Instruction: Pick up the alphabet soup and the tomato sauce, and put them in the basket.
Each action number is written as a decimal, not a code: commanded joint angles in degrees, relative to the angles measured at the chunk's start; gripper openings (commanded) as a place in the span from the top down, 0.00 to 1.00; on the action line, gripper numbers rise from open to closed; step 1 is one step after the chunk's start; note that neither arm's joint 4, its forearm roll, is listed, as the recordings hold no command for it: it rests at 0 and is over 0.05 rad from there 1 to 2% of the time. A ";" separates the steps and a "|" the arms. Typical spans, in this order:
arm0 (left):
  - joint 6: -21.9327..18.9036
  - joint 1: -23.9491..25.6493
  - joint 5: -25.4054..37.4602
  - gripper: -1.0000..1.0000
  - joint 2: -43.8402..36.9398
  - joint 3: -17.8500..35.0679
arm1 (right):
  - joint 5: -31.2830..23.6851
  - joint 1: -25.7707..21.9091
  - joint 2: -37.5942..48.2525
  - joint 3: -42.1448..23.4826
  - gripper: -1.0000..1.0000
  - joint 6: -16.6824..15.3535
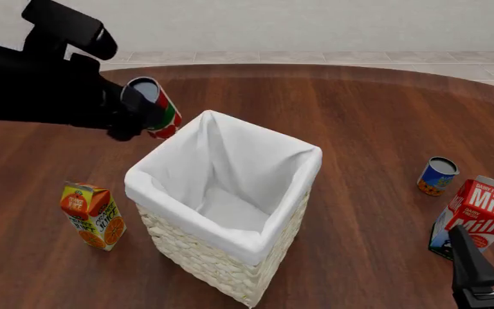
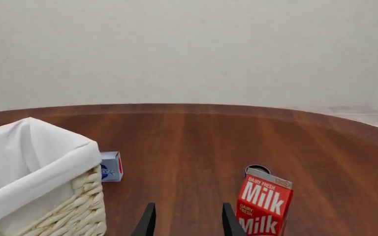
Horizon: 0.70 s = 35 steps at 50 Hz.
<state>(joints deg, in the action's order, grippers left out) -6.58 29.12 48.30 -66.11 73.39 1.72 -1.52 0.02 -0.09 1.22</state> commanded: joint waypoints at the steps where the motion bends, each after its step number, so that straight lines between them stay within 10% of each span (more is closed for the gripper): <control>1: -0.43 2.91 -3.20 1.00 -2.77 0.07 | 0.05 -0.02 0.00 0.00 0.00 -0.10; 35: 1.40 9.64 -10.46 1.00 -11.48 -4.18 | -0.11 0.23 0.00 0.02 0.00 0.08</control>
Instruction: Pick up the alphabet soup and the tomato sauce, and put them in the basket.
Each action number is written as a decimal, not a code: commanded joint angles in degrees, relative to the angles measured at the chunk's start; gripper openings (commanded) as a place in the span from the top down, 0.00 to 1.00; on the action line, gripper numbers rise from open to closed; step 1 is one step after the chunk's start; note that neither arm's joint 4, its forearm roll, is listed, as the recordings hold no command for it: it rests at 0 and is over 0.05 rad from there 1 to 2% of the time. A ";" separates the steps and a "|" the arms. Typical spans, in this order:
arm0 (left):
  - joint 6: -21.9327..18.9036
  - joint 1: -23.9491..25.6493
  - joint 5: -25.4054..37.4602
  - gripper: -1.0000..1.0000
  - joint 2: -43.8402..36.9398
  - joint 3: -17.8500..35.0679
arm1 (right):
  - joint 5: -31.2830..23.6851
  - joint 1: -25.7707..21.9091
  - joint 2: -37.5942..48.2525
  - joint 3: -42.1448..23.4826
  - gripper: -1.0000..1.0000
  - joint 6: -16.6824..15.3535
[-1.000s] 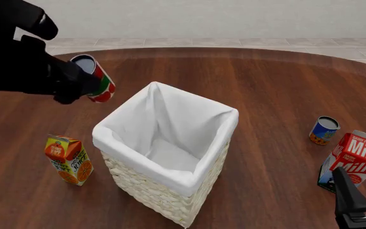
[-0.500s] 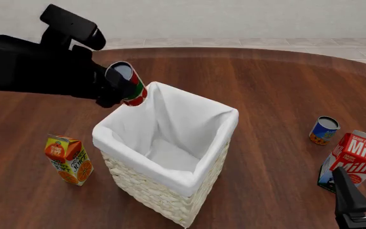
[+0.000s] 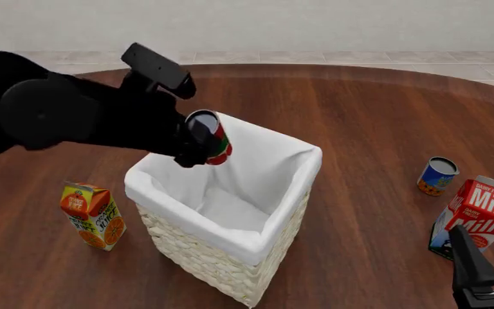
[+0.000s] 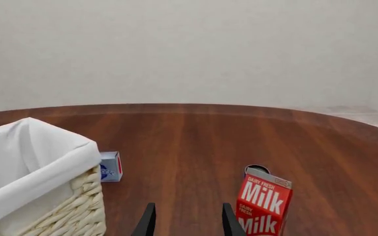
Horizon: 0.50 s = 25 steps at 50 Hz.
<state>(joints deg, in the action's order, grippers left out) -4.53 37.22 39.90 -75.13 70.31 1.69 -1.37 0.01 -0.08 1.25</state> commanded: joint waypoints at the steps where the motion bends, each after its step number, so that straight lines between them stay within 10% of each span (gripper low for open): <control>1: -0.68 1.59 -2.13 1.00 -2.63 -1.10 | -0.04 0.10 0.00 0.00 0.00 0.10; 25: 0.04 3.35 -5.56 1.00 -7.28 -3.64 | 0.02 0.69 0.00 -0.01 0.00 0.72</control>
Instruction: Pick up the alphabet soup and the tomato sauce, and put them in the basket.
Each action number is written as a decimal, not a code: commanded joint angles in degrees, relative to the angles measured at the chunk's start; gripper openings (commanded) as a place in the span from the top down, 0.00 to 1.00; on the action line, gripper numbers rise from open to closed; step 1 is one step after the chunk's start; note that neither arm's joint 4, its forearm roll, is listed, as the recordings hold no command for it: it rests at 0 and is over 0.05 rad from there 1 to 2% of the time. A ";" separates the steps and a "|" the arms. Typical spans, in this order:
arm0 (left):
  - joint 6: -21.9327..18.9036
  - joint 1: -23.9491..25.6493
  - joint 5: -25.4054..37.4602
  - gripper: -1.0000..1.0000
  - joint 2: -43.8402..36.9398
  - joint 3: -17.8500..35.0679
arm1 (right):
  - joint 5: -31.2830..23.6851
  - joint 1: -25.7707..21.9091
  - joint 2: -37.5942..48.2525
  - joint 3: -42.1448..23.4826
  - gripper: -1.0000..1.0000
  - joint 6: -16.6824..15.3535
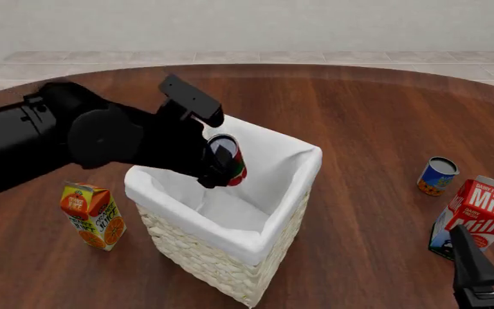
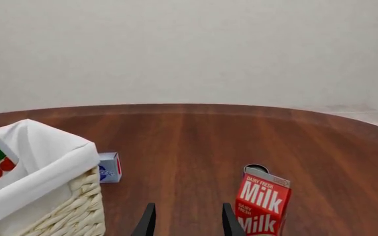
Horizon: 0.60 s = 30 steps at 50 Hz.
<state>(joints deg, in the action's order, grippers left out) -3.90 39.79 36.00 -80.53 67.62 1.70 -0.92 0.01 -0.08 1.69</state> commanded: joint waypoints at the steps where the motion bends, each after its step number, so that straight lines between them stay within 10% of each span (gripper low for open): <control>1: -0.53 0.92 -1.89 1.00 -2.08 -1.20 | 0.01 0.26 0.00 -0.01 0.00 0.30; 30: -0.26 2.04 -4.89 1.00 -5.27 -3.51 | 0.00 0.39 0.00 -0.03 0.00 0.54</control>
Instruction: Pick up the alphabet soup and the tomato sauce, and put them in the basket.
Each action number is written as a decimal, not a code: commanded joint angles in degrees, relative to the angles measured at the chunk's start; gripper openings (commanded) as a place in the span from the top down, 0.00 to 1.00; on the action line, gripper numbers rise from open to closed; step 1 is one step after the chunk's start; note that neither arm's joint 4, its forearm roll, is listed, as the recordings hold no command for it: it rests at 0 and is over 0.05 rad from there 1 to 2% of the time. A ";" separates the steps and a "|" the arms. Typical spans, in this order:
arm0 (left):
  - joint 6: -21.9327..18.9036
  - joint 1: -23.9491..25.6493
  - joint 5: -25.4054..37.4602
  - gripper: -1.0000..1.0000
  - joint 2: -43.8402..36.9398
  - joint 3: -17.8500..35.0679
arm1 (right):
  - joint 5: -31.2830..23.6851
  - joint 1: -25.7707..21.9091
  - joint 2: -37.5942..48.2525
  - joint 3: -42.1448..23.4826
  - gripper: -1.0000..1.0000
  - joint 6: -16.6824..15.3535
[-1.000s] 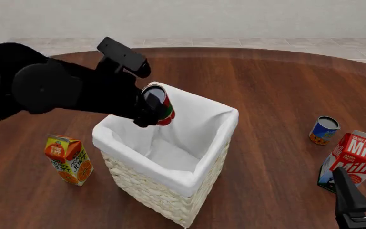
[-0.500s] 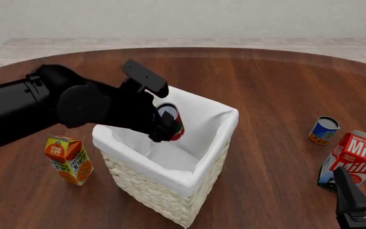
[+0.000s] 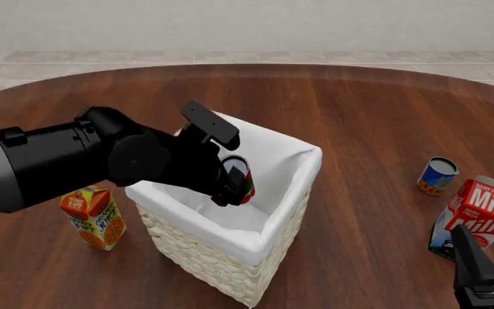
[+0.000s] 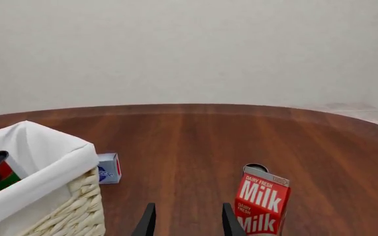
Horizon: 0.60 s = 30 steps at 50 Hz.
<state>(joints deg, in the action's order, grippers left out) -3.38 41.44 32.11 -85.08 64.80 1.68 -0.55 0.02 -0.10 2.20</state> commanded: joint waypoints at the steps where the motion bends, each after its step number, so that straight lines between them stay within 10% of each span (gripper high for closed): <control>1: -0.61 0.55 -1.00 1.00 -0.77 -0.72 | 0.03 0.01 0.00 -0.01 0.00 0.02; 6: 0.06 0.59 -0.84 1.00 -1.24 -0.42 | 0.04 0.03 0.00 -0.02 0.00 0.02; 7: -0.10 0.35 -0.86 0.00 -1.40 -0.30 | 0.04 0.03 0.00 -0.02 0.00 0.02; 30: -0.34 0.15 -0.83 0.00 -1.11 -0.01 | 0.15 0.03 0.00 -0.02 0.00 -0.08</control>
<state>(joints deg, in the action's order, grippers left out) -3.61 41.61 31.33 -86.32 64.64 1.78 -0.52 0.01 -0.12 2.17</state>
